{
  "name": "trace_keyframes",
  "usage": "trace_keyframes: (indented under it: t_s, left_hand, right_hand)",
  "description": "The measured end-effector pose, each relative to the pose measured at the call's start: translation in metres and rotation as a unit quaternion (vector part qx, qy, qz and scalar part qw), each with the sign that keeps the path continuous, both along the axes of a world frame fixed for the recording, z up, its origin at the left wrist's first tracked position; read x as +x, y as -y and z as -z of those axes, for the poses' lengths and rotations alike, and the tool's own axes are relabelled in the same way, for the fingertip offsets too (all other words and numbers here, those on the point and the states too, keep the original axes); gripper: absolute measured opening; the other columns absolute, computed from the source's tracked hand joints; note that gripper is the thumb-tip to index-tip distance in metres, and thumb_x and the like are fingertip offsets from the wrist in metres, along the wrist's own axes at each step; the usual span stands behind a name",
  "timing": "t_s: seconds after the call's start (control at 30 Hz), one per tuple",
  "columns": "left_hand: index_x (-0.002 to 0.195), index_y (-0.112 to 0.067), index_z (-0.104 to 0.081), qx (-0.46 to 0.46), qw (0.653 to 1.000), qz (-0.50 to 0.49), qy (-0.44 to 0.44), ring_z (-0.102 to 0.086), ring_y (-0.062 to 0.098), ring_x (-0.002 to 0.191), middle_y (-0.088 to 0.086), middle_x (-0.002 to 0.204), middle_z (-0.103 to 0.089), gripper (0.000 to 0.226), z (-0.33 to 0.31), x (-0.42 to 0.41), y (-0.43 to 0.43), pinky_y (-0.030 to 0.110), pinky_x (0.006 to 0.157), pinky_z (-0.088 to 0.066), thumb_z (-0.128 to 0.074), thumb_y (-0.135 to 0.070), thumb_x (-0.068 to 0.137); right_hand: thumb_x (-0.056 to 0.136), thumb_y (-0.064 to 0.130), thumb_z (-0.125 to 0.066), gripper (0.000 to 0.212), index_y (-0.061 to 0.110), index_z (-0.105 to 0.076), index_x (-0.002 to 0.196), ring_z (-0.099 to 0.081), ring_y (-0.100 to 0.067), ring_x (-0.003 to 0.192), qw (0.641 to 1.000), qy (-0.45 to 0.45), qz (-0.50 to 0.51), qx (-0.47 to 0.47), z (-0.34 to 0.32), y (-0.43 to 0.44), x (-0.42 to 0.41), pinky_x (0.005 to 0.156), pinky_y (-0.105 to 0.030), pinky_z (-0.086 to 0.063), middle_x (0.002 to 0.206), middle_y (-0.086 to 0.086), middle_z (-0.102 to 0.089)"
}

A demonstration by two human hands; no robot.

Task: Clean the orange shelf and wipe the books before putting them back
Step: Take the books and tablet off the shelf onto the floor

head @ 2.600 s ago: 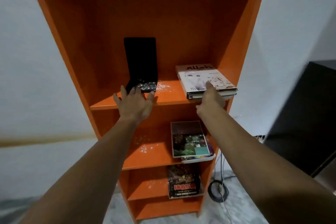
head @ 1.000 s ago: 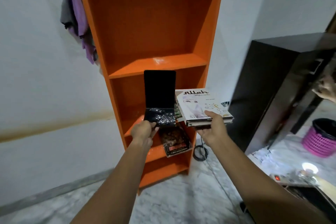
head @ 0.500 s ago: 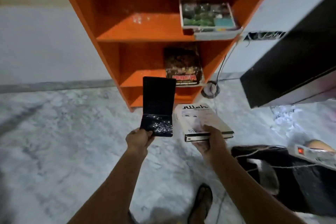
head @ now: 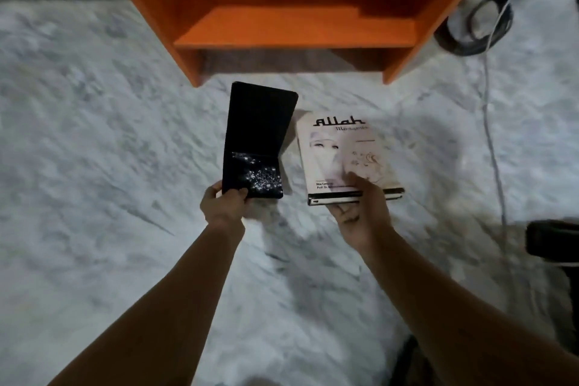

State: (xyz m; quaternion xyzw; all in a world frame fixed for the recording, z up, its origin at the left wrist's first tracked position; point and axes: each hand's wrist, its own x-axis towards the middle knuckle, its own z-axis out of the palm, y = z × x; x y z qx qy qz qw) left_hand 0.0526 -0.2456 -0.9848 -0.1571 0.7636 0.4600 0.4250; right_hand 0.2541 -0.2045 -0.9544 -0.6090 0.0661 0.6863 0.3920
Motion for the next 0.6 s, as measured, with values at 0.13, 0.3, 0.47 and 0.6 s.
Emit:
trace_keyframes:
  t_s: [0.13, 0.3, 0.47, 0.6]
  left_hand:
    - [0.097, -0.015, -0.059, 0.003, 1.000, -0.016, -0.017, -0.069, 0.031, 0.090, 0.019, 0.108, -0.068, 0.032, 0.044, 0.005, 0.003, 0.018, 0.049, -0.054, -0.067, 0.013, 0.085]
    - [0.093, -0.008, -0.067, -0.077, 0.992, 0.036, -0.097, -0.072, 0.027, 0.079, 0.016, 0.096, -0.073, 0.028, 0.072, 0.009, 0.014, 0.032, 0.068, -0.063, -0.086, -0.002, 0.072]
    - [0.099, -0.011, -0.075, -0.144, 0.967, 0.121, -0.169, -0.065, 0.026, 0.079, 0.006, 0.085, -0.066, 0.034, 0.069, 0.008, 0.008, 0.033, 0.083, -0.058, -0.090, -0.020, 0.070]
    - [0.112, -0.010, -0.069, -0.159, 0.959, 0.142, -0.189, -0.068, 0.034, 0.105, 0.012, 0.108, -0.071, 0.049, 0.053, 0.009, 0.006, 0.043, 0.092, -0.056, -0.090, -0.024, 0.070]
  right_hand:
    - [0.095, 0.002, -0.059, 0.053, 0.023, -0.052, 0.143, -0.066, -0.030, 0.120, 0.999, -0.022, 0.033, 0.020, 0.063, 0.019, 0.000, 0.096, -0.052, -0.055, 0.133, -0.006, -0.068]
    - [0.091, 0.016, -0.074, 0.038, 0.016, -0.063, 0.127, -0.073, -0.024, 0.103, 0.989, 0.138, -0.002, -0.058, 0.085, 0.034, -0.004, 0.084, -0.038, -0.061, 0.115, -0.004, -0.074]
    - [0.059, 0.054, -0.091, 0.065, 0.013, -0.070, 0.106, -0.071, -0.028, 0.089, 0.951, 0.282, -0.068, -0.107, 0.094, 0.039, -0.007, 0.086, -0.047, -0.060, 0.094, -0.004, -0.073]
    - [0.072, 0.060, -0.082, 0.091, 0.009, -0.048, 0.139, -0.052, -0.039, 0.123, 0.896, 0.374, -0.157, -0.181, 0.064, 0.030, -0.003, 0.106, -0.048, -0.046, 0.140, -0.018, -0.047]
